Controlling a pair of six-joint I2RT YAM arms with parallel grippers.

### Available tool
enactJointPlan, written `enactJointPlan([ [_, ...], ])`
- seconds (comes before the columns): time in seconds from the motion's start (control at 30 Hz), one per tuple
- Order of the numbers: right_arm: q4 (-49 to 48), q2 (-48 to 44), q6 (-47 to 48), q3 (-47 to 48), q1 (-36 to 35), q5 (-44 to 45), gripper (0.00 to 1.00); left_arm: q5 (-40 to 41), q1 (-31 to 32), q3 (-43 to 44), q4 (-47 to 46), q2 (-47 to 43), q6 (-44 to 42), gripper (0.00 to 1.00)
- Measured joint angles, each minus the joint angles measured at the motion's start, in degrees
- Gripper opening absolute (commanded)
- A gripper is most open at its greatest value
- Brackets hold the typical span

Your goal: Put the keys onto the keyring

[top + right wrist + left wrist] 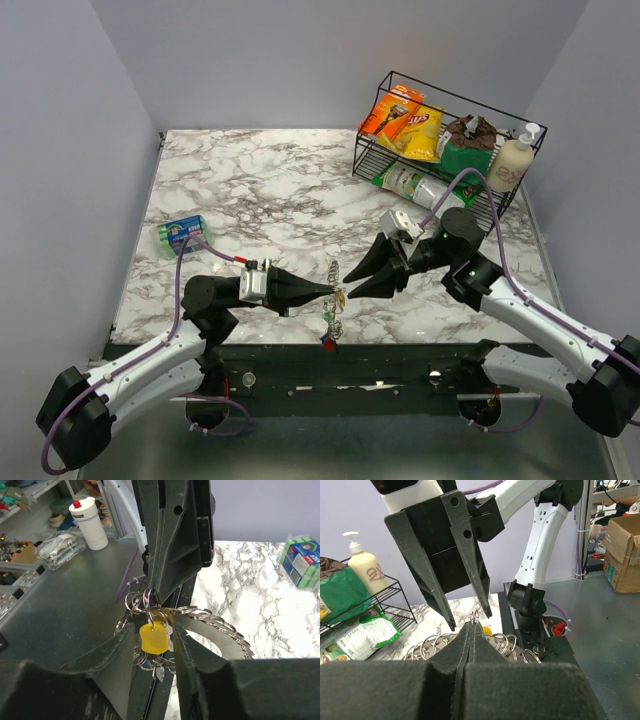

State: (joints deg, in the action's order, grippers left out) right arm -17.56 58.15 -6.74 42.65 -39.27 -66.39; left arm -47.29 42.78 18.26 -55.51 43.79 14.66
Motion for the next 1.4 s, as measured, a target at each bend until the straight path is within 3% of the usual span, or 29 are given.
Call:
enactJointPlan([
  [0.2, -0.28, 1.90, -0.52, 0.02, -0.07, -0.61, 0.27, 0.00, 0.00, 0.00, -0.02, 0.00, 0.00, 0.00],
  [0.5, -0.11, 2.03, -0.46, 0.02, -0.15, -0.61, 0.21, 0.00, 0.00, 0.00, -0.04, 0.04, 0.00, 0.00],
  [0.73, 0.02, 2.03, -0.31, 0.02, -0.15, -0.79, 0.01, -0.02, 0.00, 0.00, -0.07, 0.24, 0.02, 0.00],
  [1.33, 1.53, 3.17, 1.03, 0.02, -0.15, -0.98, 0.01, -0.02, 0.00, 0.00, -0.09, 0.31, 0.02, 0.00],
  [1.4, 2.01, 3.13, 1.31, 0.02, -0.15, -0.98, 0.13, -0.02, 0.00, 0.00, -0.07, 0.31, 0.00, 0.00],
])
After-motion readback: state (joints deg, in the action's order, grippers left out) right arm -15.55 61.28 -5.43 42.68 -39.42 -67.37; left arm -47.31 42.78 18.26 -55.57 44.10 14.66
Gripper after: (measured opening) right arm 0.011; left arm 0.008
